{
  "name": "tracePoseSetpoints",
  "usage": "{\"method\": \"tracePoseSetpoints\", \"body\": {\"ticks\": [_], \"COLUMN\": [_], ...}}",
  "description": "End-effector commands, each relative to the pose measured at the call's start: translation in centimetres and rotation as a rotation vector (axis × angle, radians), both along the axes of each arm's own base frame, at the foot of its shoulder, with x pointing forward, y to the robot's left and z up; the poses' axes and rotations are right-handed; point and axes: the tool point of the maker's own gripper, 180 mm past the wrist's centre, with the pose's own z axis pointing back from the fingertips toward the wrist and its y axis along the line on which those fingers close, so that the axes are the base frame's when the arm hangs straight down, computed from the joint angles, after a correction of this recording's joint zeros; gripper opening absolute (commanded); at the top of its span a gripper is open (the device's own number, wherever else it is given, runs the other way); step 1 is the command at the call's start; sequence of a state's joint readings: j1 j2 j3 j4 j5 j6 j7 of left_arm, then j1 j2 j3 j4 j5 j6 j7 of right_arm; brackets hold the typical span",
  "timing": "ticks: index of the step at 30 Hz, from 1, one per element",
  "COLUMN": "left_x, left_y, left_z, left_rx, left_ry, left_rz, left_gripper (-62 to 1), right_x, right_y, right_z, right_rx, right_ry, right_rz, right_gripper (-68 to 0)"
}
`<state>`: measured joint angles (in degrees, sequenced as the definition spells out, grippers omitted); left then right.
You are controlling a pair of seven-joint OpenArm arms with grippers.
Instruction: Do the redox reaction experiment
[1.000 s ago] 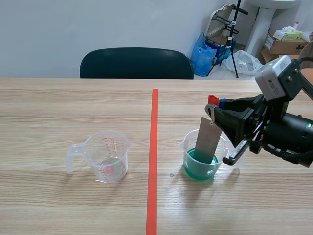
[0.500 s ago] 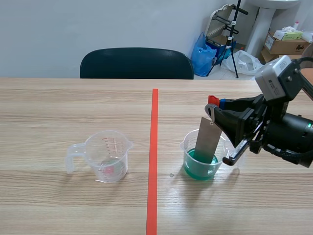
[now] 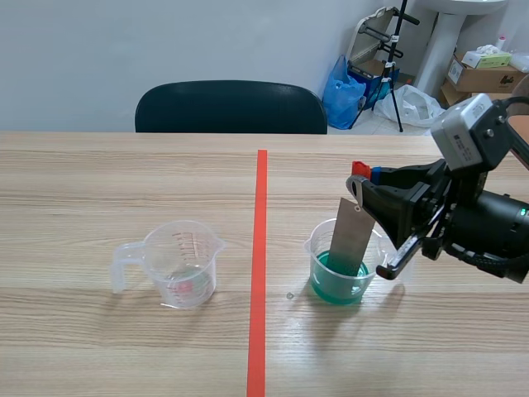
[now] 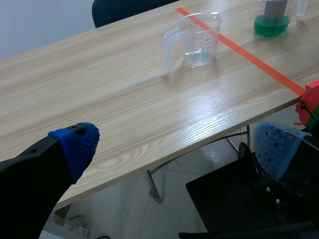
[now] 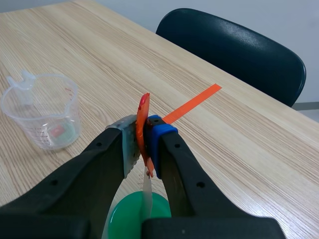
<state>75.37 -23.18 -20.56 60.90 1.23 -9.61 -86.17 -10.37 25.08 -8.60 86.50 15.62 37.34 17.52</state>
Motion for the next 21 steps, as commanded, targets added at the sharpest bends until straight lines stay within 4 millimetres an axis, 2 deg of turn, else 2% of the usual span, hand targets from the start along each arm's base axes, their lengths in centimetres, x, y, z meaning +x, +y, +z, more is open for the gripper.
{"method": "tracePoseSetpoints", "body": {"ticks": [1, 21], "left_x": [0.25, 0.3], "left_y": [-0.26, -0.14], "left_z": [1.09, 1.15], "left_rx": [-0.022, -0.022], "left_ry": [-0.057, -0.06], "left_rz": [-0.002, 0.005], "left_gripper": [1.4, 1.4], "right_x": [0.37, 0.37], "right_y": [-0.18, -0.18], "right_z": [0.51, 0.51], "right_rx": [-0.002, -0.002], "right_ry": [-0.016, -0.016], "right_rz": [-0.002, -0.002], "right_gripper": [-66.9, -66.9]}}
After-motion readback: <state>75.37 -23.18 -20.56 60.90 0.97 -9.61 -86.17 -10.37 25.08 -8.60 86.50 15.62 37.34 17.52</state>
